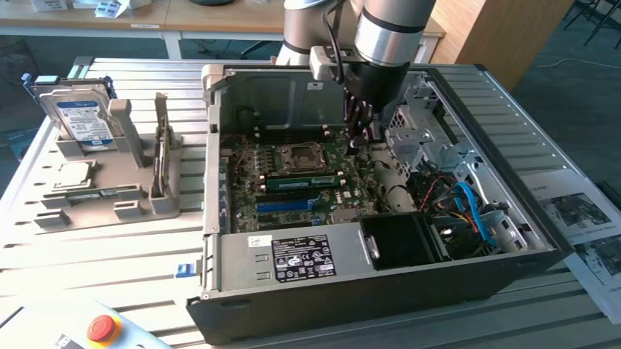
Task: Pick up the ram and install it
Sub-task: 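Press down the ram until it locks into place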
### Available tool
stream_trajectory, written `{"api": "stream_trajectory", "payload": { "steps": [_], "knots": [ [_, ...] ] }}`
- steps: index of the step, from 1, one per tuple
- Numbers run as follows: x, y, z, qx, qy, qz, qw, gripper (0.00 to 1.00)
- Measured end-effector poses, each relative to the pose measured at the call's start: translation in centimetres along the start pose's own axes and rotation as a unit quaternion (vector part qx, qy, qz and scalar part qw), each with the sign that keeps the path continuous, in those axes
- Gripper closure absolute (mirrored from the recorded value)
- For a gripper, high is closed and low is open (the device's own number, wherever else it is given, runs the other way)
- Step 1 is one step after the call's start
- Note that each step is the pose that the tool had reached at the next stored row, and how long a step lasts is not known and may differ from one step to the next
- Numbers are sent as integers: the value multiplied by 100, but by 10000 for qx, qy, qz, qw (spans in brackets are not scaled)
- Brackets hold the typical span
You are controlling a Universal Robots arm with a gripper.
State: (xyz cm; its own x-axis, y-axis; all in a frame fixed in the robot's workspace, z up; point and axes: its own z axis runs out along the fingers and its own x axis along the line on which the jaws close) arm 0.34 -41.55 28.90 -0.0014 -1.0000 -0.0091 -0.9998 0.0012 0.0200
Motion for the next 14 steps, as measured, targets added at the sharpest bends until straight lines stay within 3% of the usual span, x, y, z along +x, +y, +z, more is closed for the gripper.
{"api": "stream_trajectory", "payload": {
  "steps": [14],
  "knots": [
    [1, -2, 78, 0, 0, 0, 10000, 89]
  ]
}}
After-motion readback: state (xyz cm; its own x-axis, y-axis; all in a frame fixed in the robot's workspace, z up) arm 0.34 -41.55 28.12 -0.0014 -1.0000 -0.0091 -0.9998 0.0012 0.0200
